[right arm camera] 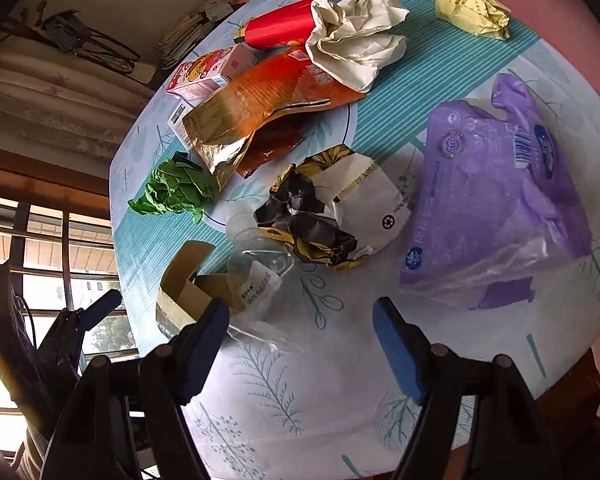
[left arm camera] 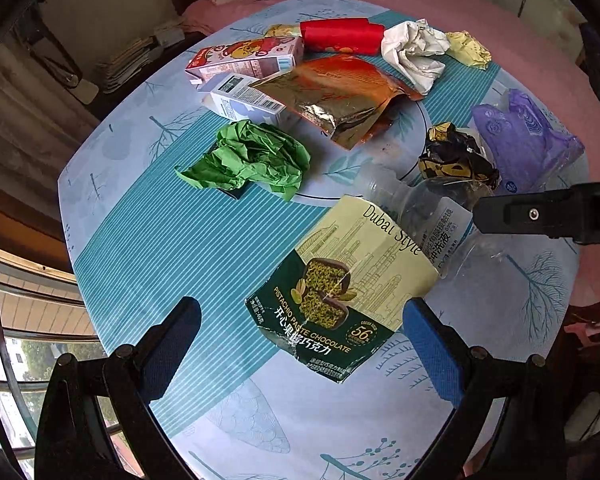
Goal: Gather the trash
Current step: 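Grasp the Dubai Style box with the left tool while the right tool grasps the plastic bottle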
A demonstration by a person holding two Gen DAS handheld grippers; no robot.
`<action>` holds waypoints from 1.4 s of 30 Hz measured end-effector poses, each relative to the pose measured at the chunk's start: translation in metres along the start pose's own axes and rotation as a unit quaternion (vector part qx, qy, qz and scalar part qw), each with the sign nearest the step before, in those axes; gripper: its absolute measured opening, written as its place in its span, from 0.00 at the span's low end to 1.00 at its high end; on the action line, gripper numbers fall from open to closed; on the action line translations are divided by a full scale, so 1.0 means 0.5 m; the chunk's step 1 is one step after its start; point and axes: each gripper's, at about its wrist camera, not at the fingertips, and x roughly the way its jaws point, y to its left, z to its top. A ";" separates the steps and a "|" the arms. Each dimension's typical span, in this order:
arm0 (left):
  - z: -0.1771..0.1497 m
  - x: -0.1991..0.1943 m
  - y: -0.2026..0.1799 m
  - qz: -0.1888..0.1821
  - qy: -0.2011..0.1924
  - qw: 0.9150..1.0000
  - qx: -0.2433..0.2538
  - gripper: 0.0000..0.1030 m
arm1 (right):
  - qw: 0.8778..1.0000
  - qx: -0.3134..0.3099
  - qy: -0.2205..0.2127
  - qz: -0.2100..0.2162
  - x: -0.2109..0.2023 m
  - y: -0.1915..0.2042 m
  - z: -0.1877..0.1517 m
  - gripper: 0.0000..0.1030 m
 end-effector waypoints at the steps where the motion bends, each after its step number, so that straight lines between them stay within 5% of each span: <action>1: 0.007 0.007 -0.003 -0.002 0.002 1.000 0.007 0.97 | 1.000 0.003 0.001 0.002 0.008 0.002 0.005 0.71; 4: 0.017 0.024 -0.007 -0.027 0.013 0.999 0.020 0.97 | 1.000 0.010 0.009 0.012 0.034 0.010 0.019 0.64; 8: 0.028 0.051 -0.017 -0.044 0.029 0.998 0.030 0.97 | 0.999 0.020 0.029 0.027 0.065 0.010 0.018 0.38; 11: 0.036 0.076 -0.025 -0.046 0.044 0.997 0.037 0.97 | 0.999 0.022 0.034 0.032 0.073 0.008 0.006 0.33; 13: 0.038 0.084 -0.026 -0.052 0.049 0.997 0.033 0.95 | 0.999 0.021 0.033 0.034 0.070 0.006 -0.002 0.32; 16: 0.039 0.088 -0.027 -0.083 0.058 0.995 0.024 0.76 | 0.999 0.022 0.026 0.039 0.057 0.002 -0.012 0.30; 20: 0.032 0.079 -0.023 -0.079 0.052 0.995 0.009 0.71 | 0.999 0.015 0.014 0.045 0.027 -0.001 -0.026 0.30; 34: -0.044 -0.077 0.015 -0.098 -0.017 0.988 -0.116 0.62 | 0.998 -0.040 0.000 0.051 -0.081 0.015 -0.072 0.30; 42: -0.111 -0.144 -0.063 -0.087 -0.040 0.982 -0.165 0.62 | 0.994 -0.085 0.014 0.061 -0.122 -0.019 -0.099 0.30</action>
